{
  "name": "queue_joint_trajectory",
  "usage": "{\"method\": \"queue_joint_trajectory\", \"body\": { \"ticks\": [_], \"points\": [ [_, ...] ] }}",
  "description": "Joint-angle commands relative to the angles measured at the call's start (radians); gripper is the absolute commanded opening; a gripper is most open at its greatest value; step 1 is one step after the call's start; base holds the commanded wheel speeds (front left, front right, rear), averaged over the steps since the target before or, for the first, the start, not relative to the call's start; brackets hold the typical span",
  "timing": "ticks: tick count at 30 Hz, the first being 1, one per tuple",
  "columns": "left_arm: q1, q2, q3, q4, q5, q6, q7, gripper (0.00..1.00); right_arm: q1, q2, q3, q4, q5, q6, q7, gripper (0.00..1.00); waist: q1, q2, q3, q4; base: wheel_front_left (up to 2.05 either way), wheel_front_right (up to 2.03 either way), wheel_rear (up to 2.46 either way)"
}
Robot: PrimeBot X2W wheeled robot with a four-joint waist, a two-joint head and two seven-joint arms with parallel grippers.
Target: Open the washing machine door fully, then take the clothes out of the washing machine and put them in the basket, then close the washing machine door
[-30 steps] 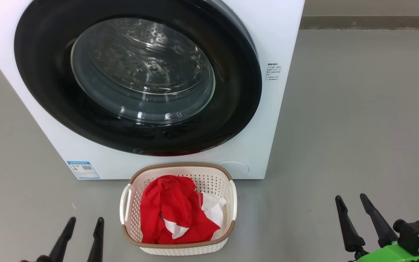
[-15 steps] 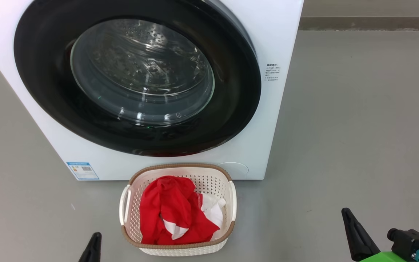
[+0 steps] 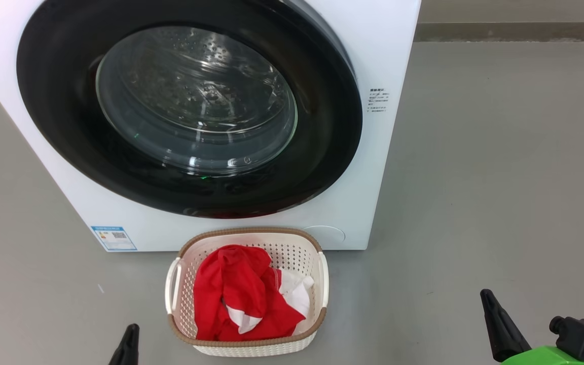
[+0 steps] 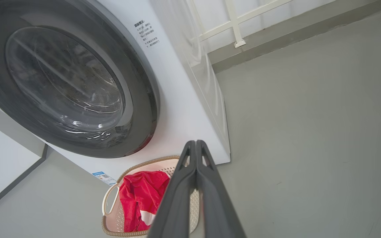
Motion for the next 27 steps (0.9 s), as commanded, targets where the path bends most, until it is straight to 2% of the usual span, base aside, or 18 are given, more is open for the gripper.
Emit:
{"method": "queue_joint_trajectory", "body": {
  "ticks": [1, 27],
  "points": [
    [-0.041, 0.008, 0.02, -0.019, -0.03, -0.001, 0.005, 0.0, -0.034, -0.009, -0.009, -0.028, 0.029, 0.0, 0.006, 0.0, -0.0001, 0.0, 0.0, 0.0, 0.0, 0.0, 0.0],
    [-0.081, -0.01, 0.047, -0.009, -0.28, -0.003, 0.077, 0.0, -0.069, -0.002, -0.036, -0.043, 0.264, 0.0, 0.079, 0.0, -0.0002, 0.0, -0.001, -0.008, 0.0, 0.0, 0.0]
  ]
}}
